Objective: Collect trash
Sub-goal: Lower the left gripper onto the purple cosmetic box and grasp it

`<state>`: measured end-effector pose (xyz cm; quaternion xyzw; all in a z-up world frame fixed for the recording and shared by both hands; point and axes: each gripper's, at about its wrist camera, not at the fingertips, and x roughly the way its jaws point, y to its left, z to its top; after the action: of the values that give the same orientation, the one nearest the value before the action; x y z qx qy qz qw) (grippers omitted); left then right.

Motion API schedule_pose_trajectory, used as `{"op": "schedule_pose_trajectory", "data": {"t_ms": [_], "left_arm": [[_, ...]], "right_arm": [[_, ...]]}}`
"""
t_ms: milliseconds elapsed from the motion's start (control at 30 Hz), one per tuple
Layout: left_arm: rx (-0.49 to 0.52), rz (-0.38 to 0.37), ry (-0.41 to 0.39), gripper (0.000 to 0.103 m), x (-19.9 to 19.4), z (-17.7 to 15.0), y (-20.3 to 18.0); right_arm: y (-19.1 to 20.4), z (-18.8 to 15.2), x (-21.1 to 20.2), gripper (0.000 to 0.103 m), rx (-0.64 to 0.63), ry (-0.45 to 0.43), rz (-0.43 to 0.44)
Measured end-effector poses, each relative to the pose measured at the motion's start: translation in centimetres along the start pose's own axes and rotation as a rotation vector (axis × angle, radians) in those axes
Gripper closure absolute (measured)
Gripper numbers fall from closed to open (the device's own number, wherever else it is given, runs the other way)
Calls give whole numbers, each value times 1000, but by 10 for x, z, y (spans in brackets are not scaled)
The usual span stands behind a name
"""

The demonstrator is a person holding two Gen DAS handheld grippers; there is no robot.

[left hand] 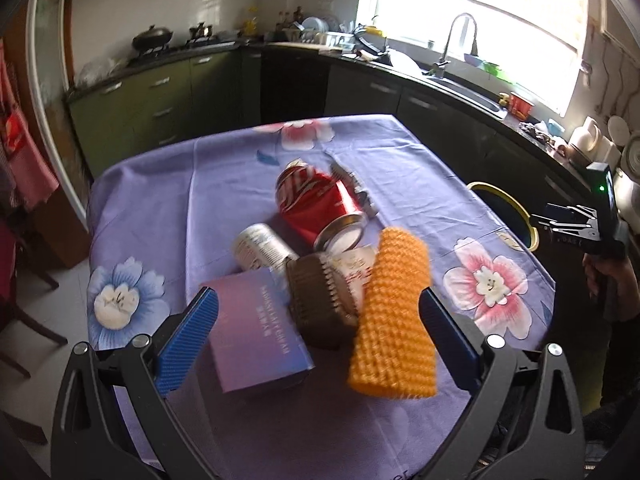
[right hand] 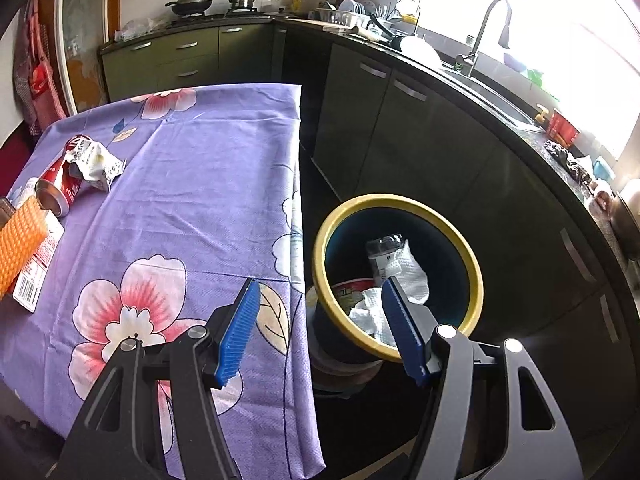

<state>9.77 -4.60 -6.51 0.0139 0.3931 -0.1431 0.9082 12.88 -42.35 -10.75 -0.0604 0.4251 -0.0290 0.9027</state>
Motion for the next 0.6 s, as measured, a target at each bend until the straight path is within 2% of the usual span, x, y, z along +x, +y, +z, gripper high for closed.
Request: {"op": "schedule_pose_trajectory", "data": {"t_ms": [200, 300, 367, 600], "left_arm": [[-1, 81, 6, 8, -12, -22, 8], [-6, 129, 6, 12, -11, -32, 8], [-29, 128, 15, 14, -6, -34, 12], [-68, 119, 94, 30, 22, -43, 21]], "right_arm": [[4, 1, 2, 40, -6, 0, 20], [9, 4, 4, 40, -13, -3, 41], [13, 5, 6, 40, -22, -2, 53], [20, 2, 9, 40, -36, 11, 74]]}}
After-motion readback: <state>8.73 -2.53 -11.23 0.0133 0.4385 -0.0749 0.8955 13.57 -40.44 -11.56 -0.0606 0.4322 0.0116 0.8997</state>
